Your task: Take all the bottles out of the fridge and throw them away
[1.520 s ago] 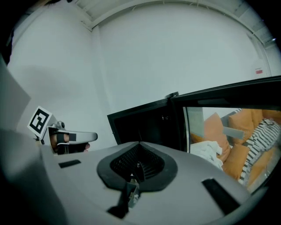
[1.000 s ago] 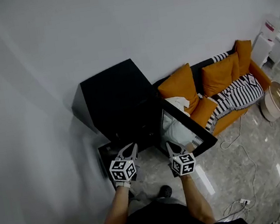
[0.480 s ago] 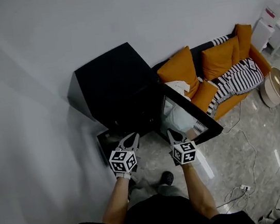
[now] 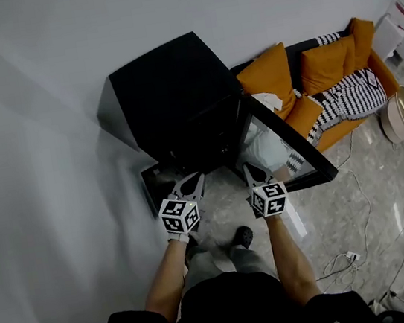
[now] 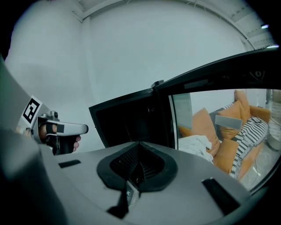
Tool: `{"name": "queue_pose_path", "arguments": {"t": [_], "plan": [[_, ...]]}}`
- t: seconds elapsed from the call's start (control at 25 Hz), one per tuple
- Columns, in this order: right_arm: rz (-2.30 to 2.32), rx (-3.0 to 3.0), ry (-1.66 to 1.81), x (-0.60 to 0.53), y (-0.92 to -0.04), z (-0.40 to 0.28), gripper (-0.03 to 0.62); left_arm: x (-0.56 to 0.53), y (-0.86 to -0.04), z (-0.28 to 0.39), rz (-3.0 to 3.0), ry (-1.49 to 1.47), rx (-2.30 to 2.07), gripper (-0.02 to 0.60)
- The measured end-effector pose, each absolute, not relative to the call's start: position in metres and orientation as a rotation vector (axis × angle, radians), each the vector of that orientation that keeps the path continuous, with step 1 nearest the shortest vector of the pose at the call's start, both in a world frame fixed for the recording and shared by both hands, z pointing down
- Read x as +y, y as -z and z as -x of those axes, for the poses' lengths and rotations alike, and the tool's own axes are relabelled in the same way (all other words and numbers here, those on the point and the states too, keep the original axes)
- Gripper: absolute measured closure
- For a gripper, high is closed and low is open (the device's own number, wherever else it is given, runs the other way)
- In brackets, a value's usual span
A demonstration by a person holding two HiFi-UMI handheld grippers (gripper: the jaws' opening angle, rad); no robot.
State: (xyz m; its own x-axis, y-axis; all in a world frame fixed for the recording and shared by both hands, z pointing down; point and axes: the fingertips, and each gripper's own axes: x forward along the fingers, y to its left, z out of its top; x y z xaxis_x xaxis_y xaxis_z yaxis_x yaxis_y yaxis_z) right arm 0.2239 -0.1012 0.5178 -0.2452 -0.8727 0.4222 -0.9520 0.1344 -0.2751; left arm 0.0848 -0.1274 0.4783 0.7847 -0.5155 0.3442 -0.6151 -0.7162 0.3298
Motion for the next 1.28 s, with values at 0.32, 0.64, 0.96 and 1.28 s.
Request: {"name": "queue_pose_path", "arguments": {"t": [0.32,0.64,0.96,1.28], "plan": [[-1.803,-2.230,-0.726,-0.126,-0.554,-0.219,0.586,-0.144,-0.511,-0.082,-2.559,-0.338,-0.849,0.583],[-1.830,-2.211,-0.679,-0.161,-0.626,-0.217,0.586,-0.164,-0.569,-0.069,-2.594,-0.383,-0.854,0.583],[-1.818,-2.220,-0.630,-0.180,-0.716,-0.207,0.586,-0.175,-0.652,-0.070,-2.606,-0.386,-0.849,0.583],[-1.736,-2.204,-0.625,-0.158,-0.791,-0.185,0.585,-0.148,-0.728,-0.068,-2.563,-0.406,-0.817,0.583]]}}
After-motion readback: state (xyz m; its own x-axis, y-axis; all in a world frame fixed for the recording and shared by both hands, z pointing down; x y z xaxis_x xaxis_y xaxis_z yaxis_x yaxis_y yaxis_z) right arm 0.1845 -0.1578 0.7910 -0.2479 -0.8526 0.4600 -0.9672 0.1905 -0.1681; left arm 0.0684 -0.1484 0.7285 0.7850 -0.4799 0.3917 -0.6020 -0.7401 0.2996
